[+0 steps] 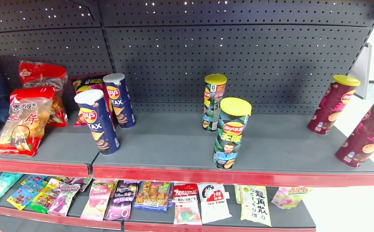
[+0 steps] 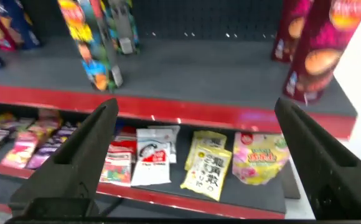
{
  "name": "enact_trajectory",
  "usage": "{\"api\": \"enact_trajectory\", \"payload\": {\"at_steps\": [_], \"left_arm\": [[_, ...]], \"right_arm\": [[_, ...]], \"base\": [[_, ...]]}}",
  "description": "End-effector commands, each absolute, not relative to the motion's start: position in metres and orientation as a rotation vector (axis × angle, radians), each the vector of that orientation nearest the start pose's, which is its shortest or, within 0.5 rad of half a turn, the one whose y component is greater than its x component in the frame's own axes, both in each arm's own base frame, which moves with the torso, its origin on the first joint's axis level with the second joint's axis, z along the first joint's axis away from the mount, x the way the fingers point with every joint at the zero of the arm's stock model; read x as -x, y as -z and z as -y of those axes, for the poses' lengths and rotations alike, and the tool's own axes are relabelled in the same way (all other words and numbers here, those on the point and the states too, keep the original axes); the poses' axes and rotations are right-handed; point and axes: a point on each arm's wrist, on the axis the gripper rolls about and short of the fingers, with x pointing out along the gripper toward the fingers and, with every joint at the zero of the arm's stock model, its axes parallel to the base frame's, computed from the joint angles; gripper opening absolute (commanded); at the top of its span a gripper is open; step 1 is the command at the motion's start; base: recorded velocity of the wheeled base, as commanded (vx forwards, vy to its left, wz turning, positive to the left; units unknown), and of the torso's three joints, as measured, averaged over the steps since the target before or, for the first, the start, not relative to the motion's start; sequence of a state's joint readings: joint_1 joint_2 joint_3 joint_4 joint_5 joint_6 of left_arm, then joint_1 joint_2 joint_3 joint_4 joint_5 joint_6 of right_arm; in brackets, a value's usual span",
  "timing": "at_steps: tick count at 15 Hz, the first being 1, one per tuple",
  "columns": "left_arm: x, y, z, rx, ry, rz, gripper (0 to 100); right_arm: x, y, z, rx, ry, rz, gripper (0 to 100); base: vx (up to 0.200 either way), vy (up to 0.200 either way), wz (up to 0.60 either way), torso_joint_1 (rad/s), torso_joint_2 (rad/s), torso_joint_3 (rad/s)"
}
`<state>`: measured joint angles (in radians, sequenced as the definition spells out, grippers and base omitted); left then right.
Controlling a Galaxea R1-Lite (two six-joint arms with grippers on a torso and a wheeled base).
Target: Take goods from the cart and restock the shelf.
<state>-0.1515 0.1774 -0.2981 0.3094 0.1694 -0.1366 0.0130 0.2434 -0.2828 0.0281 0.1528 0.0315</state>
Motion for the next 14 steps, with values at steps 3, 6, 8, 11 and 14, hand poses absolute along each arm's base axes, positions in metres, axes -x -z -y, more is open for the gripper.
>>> {"api": "enact_trajectory", "payload": {"at_steps": [3,6,8,11,14], "left_arm": [[0.026,-0.117,-0.003,0.119,-0.219,-0.281,100],[0.031,-0.112,-0.001,0.100,-0.285,-0.266,100],[0.027,-0.093,0.002,0.072,-0.140,-0.192,100],[0.016,-0.077,0.002,0.004,-0.080,-0.106,100],[0.016,-0.078,0.002,0.001,-0.075,-0.100,100]], "right_arm": [[-0.053,-0.189,-0.014,0.018,-0.390,-0.281,100],[-0.051,-0.180,-0.015,0.023,-0.402,-0.306,100],[-0.060,-0.178,-0.017,0.032,-0.408,-0.335,100],[-0.072,-0.179,-0.020,0.032,-0.408,-0.347,100],[-0.084,-0.177,-0.023,0.053,-0.422,-0.400,100]], "base": [[0.000,0.000,0.00,0.000,0.00,0.000],[0.000,0.000,0.00,0.000,0.00,0.000],[0.000,0.000,0.00,0.000,0.00,0.000],[0.000,0.000,0.00,0.000,0.00,0.000],[0.000,0.000,0.00,0.000,0.00,0.000]]}}
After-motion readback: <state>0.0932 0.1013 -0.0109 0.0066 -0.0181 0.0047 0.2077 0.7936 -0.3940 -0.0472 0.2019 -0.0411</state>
